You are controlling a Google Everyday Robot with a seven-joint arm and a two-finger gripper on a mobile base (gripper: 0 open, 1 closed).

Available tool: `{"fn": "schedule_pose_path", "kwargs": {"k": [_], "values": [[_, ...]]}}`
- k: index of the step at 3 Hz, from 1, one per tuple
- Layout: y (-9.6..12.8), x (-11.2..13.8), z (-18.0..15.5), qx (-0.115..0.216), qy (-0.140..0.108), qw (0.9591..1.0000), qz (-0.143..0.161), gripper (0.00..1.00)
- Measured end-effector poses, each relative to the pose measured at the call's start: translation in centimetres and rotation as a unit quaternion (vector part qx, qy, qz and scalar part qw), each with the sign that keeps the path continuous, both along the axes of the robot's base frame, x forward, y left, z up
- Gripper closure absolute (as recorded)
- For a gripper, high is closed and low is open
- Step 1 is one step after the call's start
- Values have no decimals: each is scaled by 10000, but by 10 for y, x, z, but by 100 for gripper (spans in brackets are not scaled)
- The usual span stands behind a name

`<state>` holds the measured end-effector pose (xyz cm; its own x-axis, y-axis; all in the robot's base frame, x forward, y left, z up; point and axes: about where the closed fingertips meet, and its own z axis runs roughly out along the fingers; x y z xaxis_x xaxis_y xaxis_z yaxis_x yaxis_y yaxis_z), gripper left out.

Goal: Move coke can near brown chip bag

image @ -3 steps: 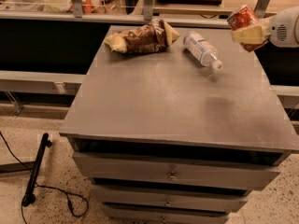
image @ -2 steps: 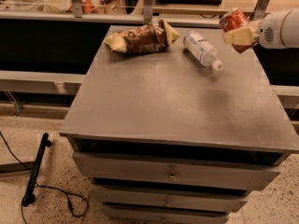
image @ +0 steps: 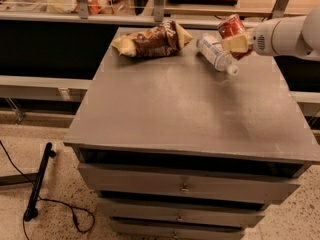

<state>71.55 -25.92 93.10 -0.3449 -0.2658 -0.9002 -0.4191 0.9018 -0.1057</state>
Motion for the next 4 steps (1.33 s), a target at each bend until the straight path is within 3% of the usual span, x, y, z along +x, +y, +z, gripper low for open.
{"fn": "schedule_pose_path", "kwargs": {"k": [2,4], "values": [[37,38,1,94,-118,9998,135,100],[68,52,6,188,-116,9989,422,100]]}}
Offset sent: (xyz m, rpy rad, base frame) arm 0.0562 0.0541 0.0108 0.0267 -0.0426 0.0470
